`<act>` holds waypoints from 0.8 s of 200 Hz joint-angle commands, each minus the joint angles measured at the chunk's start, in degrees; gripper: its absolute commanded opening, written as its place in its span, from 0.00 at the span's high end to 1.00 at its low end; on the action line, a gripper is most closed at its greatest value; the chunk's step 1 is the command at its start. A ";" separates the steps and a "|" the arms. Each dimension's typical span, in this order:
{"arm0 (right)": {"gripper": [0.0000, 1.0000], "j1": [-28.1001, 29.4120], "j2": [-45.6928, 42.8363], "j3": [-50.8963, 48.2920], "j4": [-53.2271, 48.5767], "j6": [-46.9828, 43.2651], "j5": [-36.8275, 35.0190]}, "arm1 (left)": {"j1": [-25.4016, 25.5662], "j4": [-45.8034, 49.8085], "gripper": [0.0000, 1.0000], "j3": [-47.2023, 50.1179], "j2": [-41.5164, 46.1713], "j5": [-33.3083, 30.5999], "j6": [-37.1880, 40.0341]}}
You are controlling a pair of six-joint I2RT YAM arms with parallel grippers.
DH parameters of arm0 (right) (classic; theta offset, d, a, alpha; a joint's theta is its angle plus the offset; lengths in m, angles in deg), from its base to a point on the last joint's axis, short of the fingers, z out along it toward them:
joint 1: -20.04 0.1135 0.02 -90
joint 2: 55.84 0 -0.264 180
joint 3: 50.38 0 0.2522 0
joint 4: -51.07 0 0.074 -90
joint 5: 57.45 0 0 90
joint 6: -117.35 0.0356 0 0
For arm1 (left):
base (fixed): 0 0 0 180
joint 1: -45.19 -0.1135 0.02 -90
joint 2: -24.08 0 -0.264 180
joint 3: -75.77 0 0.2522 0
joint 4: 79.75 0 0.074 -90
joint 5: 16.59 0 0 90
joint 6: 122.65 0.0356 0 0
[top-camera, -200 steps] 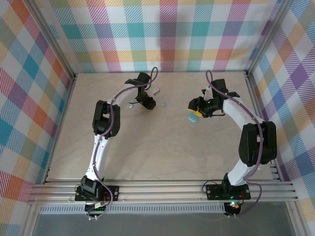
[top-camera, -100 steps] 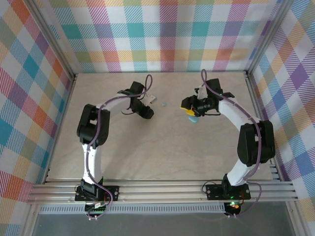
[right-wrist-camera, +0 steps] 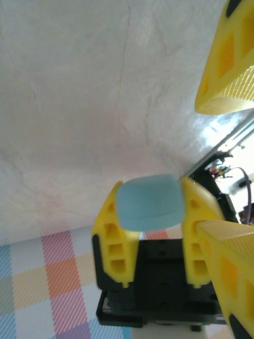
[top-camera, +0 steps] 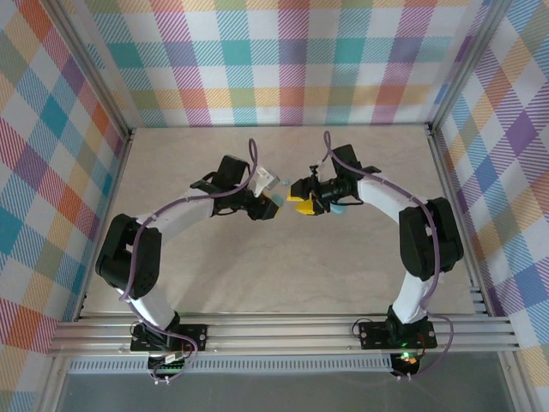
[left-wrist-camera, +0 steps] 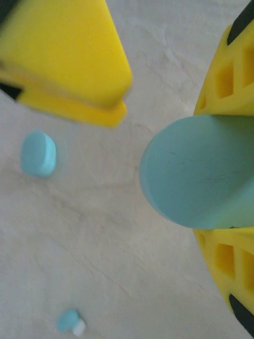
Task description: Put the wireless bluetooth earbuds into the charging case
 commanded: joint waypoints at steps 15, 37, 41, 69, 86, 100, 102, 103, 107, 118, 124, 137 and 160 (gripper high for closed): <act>0.43 0.50 -0.44 7.05 -7.72 -4.71 4.82 | 0.73 -0.63 0.74 -1.54 2.58 6.82 -1.59; 0.42 1.02 -1.13 7.40 -9.71 -6.13 2.60 | 0.80 -0.15 0.74 -2.65 3.44 8.84 -1.71; 0.42 1.13 -1.35 7.14 -9.66 -6.15 2.22 | 0.82 0.17 0.74 -3.01 3.54 9.07 -1.67; 0.42 2.10 -1.78 5.38 -7.57 -4.48 1.61 | 0.82 1.32 0.74 -3.84 4.27 9.33 -1.41; 0.42 3.03 -1.73 5.51 -7.60 -4.61 1.25 | 0.82 1.31 0.74 -3.88 4.71 9.41 -1.39; 0.42 3.65 -1.73 6.06 -8.52 -5.14 0.01 | 0.93 1.30 0.74 -4.18 4.86 9.46 -1.41; 0.42 3.69 -1.73 6.08 -8.57 -5.22 -0.19 | 0.91 2.67 0.74 -4.25 4.81 9.46 -1.36; 0.42 3.74 -1.77 6.07 -8.58 -5.28 -0.23 | 0.91 2.88 0.74 -4.22 4.85 9.41 -1.40; 0.42 3.85 -1.76 6.15 -8.65 -5.35 -0.44 | 0.98 3.28 0.74 -4.21 4.94 9.37 -1.39; 0.43 4.04 -2.04 6.04 -8.30 -5.33 -0.35 | 1.04 3.35 0.73 -4.27 5.31 8.90 -1.55; 0.46 4.06 -2.15 5.85 -7.93 -5.08 -0.29 | 1.08 3.36 0.73 -4.26 5.49 8.63 -1.57; 0.57 4.14 -2.43 5.30 -6.98 -4.52 0.39 | 1.17 3.28 0.73 -4.18 5.78 8.16 -1.70; 0.74 4.23 -3.00 4.83 -6.71 -4.38 0.79 | 1.26 4.25 0.72 -4.54 5.76 6.18 -1.68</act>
